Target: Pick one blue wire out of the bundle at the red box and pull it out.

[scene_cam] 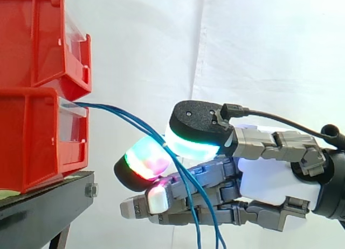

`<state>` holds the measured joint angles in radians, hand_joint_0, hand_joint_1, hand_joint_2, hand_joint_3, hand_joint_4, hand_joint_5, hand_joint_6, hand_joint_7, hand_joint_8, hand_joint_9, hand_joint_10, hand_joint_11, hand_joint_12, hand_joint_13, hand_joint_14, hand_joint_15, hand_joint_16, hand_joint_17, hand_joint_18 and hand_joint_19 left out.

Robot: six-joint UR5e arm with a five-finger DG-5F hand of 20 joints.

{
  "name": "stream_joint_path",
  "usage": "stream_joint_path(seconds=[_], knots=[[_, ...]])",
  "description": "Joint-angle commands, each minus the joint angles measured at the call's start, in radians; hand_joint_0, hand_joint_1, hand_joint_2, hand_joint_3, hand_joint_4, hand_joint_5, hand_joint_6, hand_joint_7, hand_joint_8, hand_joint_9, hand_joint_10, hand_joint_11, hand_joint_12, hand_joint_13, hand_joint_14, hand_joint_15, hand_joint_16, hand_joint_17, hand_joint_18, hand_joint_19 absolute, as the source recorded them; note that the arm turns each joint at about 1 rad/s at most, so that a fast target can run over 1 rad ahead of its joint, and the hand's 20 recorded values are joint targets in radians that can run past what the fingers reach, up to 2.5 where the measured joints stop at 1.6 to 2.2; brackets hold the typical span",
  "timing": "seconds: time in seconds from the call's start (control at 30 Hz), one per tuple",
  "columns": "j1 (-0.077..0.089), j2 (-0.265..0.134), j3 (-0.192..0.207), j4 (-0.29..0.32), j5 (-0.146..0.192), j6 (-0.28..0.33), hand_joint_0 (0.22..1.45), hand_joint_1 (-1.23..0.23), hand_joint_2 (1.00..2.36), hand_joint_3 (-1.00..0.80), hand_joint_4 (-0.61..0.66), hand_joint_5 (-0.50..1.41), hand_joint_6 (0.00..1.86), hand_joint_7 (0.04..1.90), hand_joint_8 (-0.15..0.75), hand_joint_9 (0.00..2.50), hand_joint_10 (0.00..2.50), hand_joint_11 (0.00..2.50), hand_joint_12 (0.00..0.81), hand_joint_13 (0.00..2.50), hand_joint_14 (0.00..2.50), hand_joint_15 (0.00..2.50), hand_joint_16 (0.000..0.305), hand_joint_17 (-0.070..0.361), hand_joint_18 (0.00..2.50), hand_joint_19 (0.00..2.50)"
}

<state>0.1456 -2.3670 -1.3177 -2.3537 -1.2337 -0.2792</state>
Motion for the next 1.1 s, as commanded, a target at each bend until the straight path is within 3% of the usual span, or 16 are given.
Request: stream_joint_path(seconds=[0.0,0.17,0.3,0.63,1.07], knots=[[0.0,0.0,0.0,-0.007,-0.001,0.0,0.54,-0.68,1.02,-0.23,0.22,-0.16,0.81,1.06,0.295,0.84,0.02,0.63,0.395,0.19,0.0,0.07,0.066,0.148,0.05,0.19],[0.0,0.0,0.0,-0.007,0.0,0.0,0.51,-0.69,1.01,-0.37,0.23,-0.15,0.81,1.07,0.306,0.86,0.02,0.64,0.408,0.21,0.0,0.08,0.068,0.154,0.07,0.18],[0.002,0.0,0.0,-0.007,0.0,0.0,0.51,-0.72,1.01,-0.39,0.24,-0.15,0.83,1.07,0.305,0.87,0.02,0.66,0.405,0.22,0.0,0.07,0.068,0.152,0.09,0.18],[0.002,0.0,0.0,-0.007,0.0,0.002,0.57,-0.77,1.02,-0.27,0.21,-0.15,0.85,1.17,0.293,0.89,0.02,0.68,0.39,0.25,0.0,0.08,0.064,0.144,0.13,0.18],[-0.003,0.0,-0.002,-0.007,-0.001,0.002,0.56,-0.76,1.02,-0.11,0.11,-0.15,0.88,1.17,0.299,0.92,0.02,0.67,0.394,0.29,0.0,0.09,0.064,0.144,0.17,0.2]])
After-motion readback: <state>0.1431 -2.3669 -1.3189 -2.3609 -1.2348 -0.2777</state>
